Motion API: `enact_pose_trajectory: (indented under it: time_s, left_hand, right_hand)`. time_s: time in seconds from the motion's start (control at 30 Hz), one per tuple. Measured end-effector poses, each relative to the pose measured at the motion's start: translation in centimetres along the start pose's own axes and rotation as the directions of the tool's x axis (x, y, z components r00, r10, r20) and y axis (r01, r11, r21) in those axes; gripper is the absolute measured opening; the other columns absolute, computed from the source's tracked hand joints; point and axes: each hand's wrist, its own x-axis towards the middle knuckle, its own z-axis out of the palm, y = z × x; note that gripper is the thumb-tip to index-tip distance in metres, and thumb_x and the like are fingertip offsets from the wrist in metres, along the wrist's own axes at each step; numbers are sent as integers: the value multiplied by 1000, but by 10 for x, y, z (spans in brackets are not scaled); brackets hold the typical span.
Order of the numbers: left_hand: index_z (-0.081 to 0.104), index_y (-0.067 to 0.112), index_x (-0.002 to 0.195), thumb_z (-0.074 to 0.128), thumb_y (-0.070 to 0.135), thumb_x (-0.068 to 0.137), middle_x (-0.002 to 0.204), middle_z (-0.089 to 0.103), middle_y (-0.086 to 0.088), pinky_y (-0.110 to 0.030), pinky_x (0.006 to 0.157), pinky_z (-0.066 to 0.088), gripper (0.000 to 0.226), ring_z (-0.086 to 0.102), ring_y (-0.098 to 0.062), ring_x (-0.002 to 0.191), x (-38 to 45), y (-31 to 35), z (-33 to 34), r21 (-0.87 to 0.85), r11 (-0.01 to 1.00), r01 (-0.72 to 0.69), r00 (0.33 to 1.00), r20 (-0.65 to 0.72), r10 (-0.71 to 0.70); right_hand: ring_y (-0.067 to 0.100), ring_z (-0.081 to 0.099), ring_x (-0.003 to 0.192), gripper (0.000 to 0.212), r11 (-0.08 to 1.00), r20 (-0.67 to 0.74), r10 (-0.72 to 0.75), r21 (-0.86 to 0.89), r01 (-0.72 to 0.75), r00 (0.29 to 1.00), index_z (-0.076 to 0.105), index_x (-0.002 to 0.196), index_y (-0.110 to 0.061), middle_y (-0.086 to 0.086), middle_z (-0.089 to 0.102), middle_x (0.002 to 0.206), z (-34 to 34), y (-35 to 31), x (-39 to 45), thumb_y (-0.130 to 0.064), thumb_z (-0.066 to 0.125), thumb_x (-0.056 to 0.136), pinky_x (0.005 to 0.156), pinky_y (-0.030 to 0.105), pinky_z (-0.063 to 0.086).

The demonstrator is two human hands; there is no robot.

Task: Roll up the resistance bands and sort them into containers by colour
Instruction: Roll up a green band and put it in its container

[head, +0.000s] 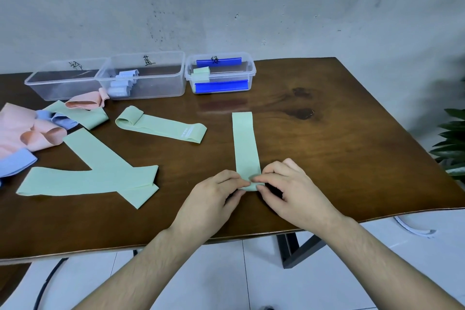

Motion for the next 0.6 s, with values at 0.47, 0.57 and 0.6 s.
enact_pose_trajectory:
  time_s: [0.47, 0.57, 0.6]
  left_hand:
    - [72, 19, 111, 68, 22, 92, 112, 60, 11, 7, 71, 34, 20, 45, 3, 85, 7, 1, 0, 34, 999, 40, 998, 41, -42]
    - [73, 19, 111, 68, 22, 92, 110, 62, 11, 7, 72, 33, 20, 43, 6, 86, 10, -1, 0, 28, 999, 43, 998, 36, -44]
    - [73, 20, 111, 68, 23, 93, 110, 62, 11, 6, 72, 33, 19, 44, 5, 84, 11, -2, 0, 32, 999, 39, 998, 38, -40]
  right_hand:
    - [6, 45, 102, 31, 1000, 11, -1, 7, 1, 1000, 70, 124, -28, -18, 60, 113, 1, 3, 8, -39, 61, 96, 90, 31, 50]
    - [5, 44, 105, 35, 1000, -6, -1, -19, 1, 1000, 67, 128, -29, -17, 57, 117, 1, 3, 7, -39, 65, 94, 92, 29, 48]
    - [5, 43, 106, 36, 1000, -10, 3, -10, -3, 1000, 66, 128, -30, -17, 56, 117, 1, 3, 7, -38, 66, 94, 93, 28, 47]
